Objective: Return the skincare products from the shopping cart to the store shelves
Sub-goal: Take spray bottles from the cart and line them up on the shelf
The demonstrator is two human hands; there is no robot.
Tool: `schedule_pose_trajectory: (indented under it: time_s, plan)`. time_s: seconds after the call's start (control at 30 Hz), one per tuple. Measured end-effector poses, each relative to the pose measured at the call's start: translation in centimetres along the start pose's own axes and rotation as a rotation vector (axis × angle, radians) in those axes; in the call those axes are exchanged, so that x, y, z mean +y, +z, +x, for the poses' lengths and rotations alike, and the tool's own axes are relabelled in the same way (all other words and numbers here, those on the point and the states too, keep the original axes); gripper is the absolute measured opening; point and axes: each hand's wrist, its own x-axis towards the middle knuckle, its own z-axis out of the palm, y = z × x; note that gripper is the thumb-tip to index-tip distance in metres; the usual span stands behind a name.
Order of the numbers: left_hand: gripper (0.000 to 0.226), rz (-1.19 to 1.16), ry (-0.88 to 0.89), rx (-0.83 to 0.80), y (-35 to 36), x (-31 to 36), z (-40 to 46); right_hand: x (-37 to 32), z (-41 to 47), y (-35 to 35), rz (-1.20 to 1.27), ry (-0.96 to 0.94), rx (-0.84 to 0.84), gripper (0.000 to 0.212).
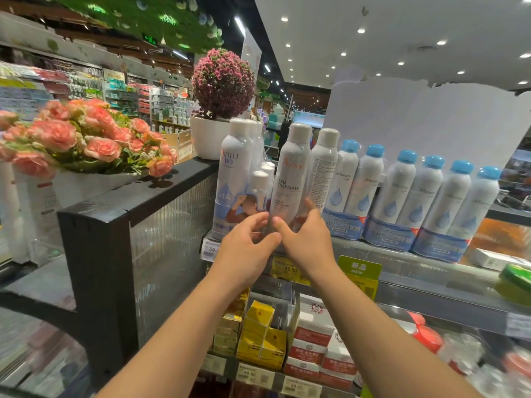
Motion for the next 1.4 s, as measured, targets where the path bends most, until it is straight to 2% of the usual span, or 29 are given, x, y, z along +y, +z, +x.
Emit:
schedule_pose_trajectory:
  time_s: [0.13,0.3,0.43,0.6,0.8,0.93,1.27,1.4]
  plan:
    - [0.063,-0.043,0.055,-0.020,-0.6,-0.4,-1.0,-0.1,-1.4,-1.2,0.032,0.000,0.070,0.076]
    - [0.065,-0.123,0.103,-0.100,-0.6,-0.6,-2.4,0.5,-3.8,-3.1,0.127,-0.032,0.111,0.054]
    - [0.075,-0.184,0.142,-0.200,0.3,-0.8,-3.8,1.3,-6.2,-4.6,0.306,0.029,0.117,0.046]
    - [0.075,-0.280,0.140,-0.355,3.1,-2.0,-5.6,3.4,-9.9,-6.9,0.440,0.098,0.102,0.025]
    - [0.075,-0.357,0.125,-0.550,8.4,-3.1,-7.9,6.9,-15.9,-10.6,0.350,0.205,0.191,0.030]
    - [0.074,-0.437,0.116,-0.690,12.8,-2.5,-9.9,8.8,-20.1,-13.9,0.312,0.293,0.265,0.040]
    - [0.078,-0.474,0.116,-1.078,27.1,1.9,-18.6,13.2,-32.7,-25.7,0.248,0.530,0.606,0.021]
    - [0.069,-0.387,0.108,-1.217,33.2,3.8,-24.9,15.2,-39.8,-30.3,0.240,0.637,0.737,0.034]
